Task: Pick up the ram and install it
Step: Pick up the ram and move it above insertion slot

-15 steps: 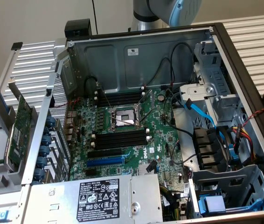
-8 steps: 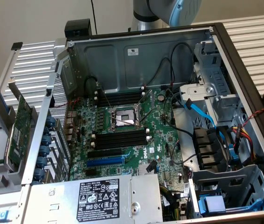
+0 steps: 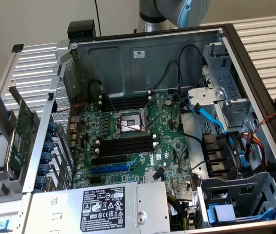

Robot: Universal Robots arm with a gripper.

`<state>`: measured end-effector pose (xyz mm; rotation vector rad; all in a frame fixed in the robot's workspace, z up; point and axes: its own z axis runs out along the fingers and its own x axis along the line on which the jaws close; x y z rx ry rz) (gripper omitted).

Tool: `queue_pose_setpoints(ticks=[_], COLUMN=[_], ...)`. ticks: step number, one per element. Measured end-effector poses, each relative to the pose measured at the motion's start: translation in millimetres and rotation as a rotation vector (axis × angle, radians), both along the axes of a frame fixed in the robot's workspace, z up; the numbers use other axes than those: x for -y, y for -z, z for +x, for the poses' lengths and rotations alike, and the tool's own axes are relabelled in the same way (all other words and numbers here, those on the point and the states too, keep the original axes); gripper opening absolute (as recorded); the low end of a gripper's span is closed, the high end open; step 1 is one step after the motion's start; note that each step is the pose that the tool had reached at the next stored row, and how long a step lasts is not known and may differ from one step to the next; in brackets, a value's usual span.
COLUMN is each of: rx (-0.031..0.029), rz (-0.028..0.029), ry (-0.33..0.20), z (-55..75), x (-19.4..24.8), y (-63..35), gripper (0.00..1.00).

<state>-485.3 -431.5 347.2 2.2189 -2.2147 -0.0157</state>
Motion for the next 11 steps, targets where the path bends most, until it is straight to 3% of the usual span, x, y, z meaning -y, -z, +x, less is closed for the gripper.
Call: queue_pose_setpoints(ticks=[11], rx=[0.0], rz=[0.0002], ry=[-0.008], z=[0.0], x=[10.4], y=[20.1], gripper=[0.36])
